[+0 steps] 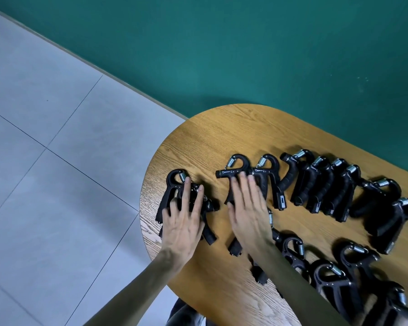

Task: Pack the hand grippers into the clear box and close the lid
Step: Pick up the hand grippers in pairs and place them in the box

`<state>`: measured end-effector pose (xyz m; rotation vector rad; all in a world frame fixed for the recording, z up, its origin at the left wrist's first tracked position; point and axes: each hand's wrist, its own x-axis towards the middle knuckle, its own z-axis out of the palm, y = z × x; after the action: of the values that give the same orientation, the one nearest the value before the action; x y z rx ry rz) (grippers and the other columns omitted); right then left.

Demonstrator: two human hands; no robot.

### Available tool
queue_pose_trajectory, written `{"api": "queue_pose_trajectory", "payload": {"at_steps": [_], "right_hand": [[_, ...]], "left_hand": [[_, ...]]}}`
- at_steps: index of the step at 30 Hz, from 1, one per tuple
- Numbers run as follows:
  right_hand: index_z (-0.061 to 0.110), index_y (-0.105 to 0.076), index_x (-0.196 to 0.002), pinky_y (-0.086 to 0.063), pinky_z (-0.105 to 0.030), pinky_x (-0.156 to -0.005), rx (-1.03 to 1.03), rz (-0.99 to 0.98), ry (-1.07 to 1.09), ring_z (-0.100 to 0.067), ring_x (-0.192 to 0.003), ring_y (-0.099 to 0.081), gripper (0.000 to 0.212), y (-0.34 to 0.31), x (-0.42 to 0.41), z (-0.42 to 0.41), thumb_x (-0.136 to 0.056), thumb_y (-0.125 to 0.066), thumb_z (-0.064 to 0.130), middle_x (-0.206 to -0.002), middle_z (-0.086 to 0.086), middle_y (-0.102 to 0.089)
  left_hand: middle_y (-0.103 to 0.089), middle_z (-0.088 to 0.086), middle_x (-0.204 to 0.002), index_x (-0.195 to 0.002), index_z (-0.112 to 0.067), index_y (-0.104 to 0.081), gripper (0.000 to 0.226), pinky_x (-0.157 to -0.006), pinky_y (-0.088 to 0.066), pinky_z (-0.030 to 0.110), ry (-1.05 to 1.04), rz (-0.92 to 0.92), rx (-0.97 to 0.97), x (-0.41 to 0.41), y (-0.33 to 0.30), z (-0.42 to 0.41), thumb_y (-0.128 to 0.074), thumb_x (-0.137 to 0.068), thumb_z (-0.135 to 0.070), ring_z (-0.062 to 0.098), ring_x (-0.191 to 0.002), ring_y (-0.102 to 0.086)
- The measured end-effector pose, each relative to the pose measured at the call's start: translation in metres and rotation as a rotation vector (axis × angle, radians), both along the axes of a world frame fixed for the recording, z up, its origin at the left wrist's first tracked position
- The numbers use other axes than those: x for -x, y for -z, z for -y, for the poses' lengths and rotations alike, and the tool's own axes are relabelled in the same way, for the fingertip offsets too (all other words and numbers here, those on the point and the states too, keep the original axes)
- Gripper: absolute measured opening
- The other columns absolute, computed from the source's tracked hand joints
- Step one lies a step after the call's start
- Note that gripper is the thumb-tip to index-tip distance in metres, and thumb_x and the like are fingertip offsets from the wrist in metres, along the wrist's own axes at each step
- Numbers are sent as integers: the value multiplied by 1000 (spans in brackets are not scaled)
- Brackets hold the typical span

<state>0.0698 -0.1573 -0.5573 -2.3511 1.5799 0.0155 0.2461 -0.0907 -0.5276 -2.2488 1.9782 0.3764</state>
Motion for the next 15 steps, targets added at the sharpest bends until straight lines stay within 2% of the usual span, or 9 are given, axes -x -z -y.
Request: {"api": "queue_pose_trajectory", "payload": {"at_steps": [2, 6, 9, 11, 13, 15], "right_hand": [[7, -10, -160, -18, -47, -124, -29, 17, 92, -29, -155, -5, 67, 0, 13, 4, -105, -32, 38, -168, -17, -6], [5, -7, -160, -20, -46, -125, -15, 2, -57, -26, -156, -4, 68, 4, 15, 3, -105, -31, 36, -168, -17, -2], [13, 0, -161, -14, -47, -125, -17, -32, -52, -32, -155, 1, 69, 0, -5, 6, -105, -29, 41, -168, -16, 4], [16, 1, -161, -18, -49, -123, -21, -74, -28, -40, -154, 3, 67, 1, -19, 7, -106, -29, 41, -168, -15, 7], [15, -4, -161, -26, -51, -119, -20, -103, 13, -45, -152, -6, 69, 3, -30, 8, -104, -35, 40, -168, -17, 4], [13, -8, -161, -34, -51, -114, -20, -126, 49, -44, -144, -28, 71, 5, -38, 10, -103, -40, 40, -167, -20, 1]], "left_hand": [[15, 15, -169, -163, -22, 6, 95, -83, -47, 48, 2, -8, 0, 1, 0, 1, -58, -95, -39, 35, -105, -48], [13, 14, -170, -163, -22, 6, 97, -84, -46, 48, -13, -22, 14, 4, -2, 3, -61, -94, -37, 35, -106, -47], [15, 14, -169, -163, -22, 7, 98, -83, -46, 47, -27, -23, 15, 4, -3, 4, -62, -94, -37, 33, -102, -45], [14, 13, -170, -163, -23, 4, 95, -83, -46, 47, -36, -24, 18, 1, -5, 4, -59, -94, -37, 33, -101, -45], [11, 15, -170, -163, -22, 2, 90, -83, -46, 47, -41, -10, 13, -3, -6, 4, -53, -94, -39, 34, -101, -46], [8, 16, -170, -163, -22, 1, 88, -84, -45, 47, -50, 7, -5, -8, -8, 3, -50, -94, -40, 34, -102, -46]]}}
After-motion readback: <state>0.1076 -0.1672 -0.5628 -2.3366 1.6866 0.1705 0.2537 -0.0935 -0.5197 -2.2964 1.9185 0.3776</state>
